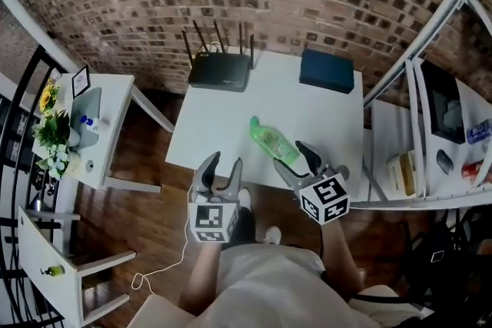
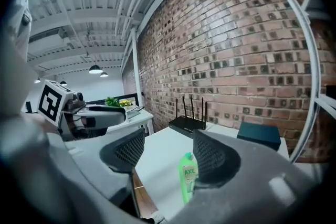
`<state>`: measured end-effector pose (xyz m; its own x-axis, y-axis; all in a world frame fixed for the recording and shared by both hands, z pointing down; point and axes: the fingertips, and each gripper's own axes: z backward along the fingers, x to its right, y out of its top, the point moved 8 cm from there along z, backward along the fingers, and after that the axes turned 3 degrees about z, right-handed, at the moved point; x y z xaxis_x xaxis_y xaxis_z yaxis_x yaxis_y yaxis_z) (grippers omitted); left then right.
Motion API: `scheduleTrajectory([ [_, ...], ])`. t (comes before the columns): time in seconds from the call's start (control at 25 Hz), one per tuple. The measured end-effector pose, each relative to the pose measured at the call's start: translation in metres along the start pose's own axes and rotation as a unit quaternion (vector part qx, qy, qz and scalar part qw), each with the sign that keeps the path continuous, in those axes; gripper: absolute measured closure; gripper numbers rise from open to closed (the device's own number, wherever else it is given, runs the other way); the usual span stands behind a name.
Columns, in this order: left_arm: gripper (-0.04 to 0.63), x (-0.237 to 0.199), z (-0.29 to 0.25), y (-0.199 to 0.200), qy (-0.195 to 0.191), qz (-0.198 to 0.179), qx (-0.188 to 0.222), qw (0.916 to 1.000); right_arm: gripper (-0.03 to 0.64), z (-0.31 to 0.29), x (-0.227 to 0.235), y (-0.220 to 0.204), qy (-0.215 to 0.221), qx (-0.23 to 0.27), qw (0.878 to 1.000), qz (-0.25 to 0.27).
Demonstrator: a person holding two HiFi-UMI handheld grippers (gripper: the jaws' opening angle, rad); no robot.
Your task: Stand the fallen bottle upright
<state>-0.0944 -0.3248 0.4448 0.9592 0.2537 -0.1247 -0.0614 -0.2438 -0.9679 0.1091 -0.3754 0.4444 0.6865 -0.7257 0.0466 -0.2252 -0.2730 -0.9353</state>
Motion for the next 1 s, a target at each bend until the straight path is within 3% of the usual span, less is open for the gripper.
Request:
scheduleTrajectory([
  [0.2, 0.379, -0.056, -0.054, 0.019, -0.019, 0.015, 0.008, 0.9997, 0.341, -0.074, 0.016, 0.025, 0.029, -0.052, 0.998, 0.03],
  [0.32, 0.38, -0.075, -0.077, 0.02, -0.03, 0.021, 0.012, 0.9993, 0.341, -0.109, 0.026, 0.024, 0.019, -0.103, 0.994, 0.013],
  [0.44, 0.38, -0.094, -0.094, 0.004, -0.042, 0.019, -0.014, 0.9989, 0.341, -0.137, 0.027, 0.004, 0.012, -0.166, 0.986, 0.002],
  [0.56, 0.38, -0.112, -0.105, -0.017, -0.031, 0.048, -0.041, 0.9975, 0.341, -0.16, 0.027, -0.021, 0.026, -0.219, 0.975, -0.011],
  [1.0, 0.38, -0.12, -0.141, -0.069, -0.047, 0.051, -0.103, 0.9923, 0.341, -0.258, 0.055, -0.086, 0.053, -0.322, 0.944, -0.05],
])
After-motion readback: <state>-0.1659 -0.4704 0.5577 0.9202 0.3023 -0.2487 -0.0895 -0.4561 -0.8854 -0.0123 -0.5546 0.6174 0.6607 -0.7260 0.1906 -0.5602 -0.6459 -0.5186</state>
